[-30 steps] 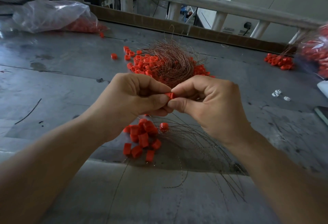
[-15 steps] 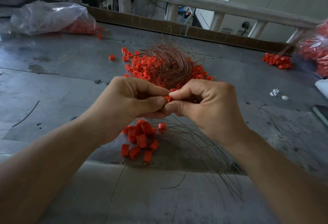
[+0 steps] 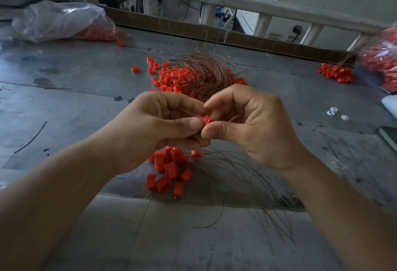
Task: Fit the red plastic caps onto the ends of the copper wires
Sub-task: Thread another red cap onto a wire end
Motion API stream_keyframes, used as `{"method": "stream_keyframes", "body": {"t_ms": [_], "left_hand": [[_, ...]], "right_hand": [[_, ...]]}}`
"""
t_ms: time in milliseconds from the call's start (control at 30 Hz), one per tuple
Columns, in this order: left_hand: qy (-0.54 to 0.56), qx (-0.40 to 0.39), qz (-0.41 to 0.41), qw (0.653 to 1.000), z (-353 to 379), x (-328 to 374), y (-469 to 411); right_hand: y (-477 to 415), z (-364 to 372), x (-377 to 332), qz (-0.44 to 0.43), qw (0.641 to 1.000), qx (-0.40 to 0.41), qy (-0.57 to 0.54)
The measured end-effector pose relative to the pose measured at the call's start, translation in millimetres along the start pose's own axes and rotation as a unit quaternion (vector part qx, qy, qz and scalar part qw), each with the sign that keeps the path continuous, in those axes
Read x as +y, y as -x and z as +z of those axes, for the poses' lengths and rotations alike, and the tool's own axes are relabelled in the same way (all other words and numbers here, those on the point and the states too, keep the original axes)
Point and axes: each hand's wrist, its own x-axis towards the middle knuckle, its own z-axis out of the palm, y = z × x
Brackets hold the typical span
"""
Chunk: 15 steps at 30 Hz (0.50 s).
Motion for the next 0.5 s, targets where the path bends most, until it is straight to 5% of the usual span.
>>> {"method": "stream_keyframes", "body": {"t_ms": [133, 500], "left_hand": [[0.025, -0.043, -0.017, 0.999, -4.5, -0.7, 0.5], [-0.104, -0.017, 0.072, 0.992, 9.4, -4.4, 5.6]], "right_hand": [[-1.5, -2.2, -1.4, -0.018, 0.993, -0.09, 0.072], [1.6, 6.3, 0.7, -0.046, 0.981, -0.074, 0.176]]}}
